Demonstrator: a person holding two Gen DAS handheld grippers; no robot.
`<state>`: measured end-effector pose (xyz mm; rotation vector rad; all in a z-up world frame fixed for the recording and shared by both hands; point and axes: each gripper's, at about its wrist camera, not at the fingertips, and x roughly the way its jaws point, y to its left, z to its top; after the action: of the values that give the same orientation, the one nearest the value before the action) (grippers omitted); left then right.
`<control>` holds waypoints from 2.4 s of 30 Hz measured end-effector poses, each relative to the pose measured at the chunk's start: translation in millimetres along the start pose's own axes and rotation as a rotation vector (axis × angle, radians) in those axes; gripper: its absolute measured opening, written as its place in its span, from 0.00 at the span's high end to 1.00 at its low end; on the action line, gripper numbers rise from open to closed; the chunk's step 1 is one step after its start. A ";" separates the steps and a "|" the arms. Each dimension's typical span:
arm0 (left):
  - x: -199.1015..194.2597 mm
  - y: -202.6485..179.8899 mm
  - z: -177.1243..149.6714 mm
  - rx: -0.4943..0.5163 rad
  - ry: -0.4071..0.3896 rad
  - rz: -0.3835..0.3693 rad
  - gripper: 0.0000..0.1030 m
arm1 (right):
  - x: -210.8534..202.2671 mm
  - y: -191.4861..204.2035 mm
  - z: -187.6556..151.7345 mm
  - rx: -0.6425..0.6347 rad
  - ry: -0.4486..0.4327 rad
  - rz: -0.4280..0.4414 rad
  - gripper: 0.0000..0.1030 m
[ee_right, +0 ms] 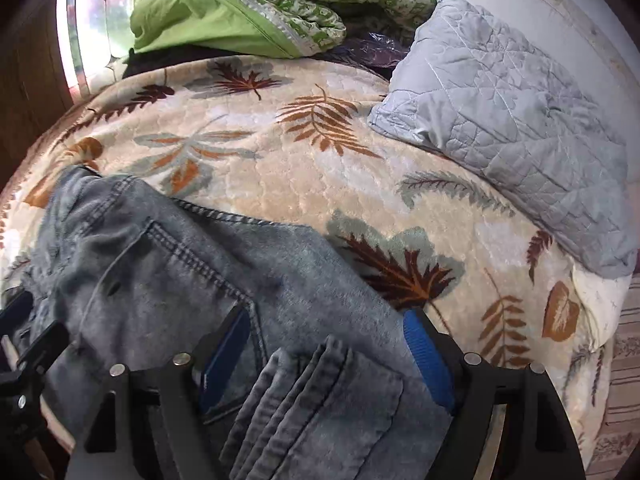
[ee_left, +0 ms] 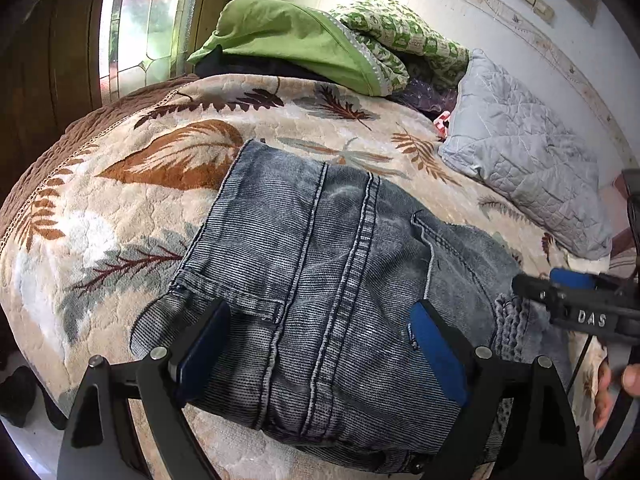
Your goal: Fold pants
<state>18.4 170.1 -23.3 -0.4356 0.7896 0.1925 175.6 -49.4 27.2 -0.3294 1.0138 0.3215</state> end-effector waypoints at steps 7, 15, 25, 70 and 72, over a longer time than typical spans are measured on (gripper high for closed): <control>-45.7 64.7 -8.2 -0.355 0.005 -0.189 0.11 | -25.4 10.0 -60.7 0.163 0.092 0.592 0.21; -21.0 92.2 -19.5 -0.618 0.165 -0.307 0.11 | 29.1 18.6 -79.4 0.440 0.223 0.902 0.20; 3.7 82.2 -11.7 -0.641 0.189 -0.273 0.13 | 42.5 17.7 -82.5 0.492 0.215 0.950 0.20; -76.4 -243.8 -54.2 0.513 -0.066 -0.128 0.92 | -43.7 -217.3 -223.1 0.930 -0.315 0.699 0.20; -60.0 -259.6 -74.9 0.559 -0.015 -0.134 0.92 | -40.7 -225.4 -230.8 0.962 -0.317 0.702 0.20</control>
<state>13.5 -96.0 52.9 0.0432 0.7593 -0.1509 70.3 -352.8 -23.5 0.9418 0.8340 0.4531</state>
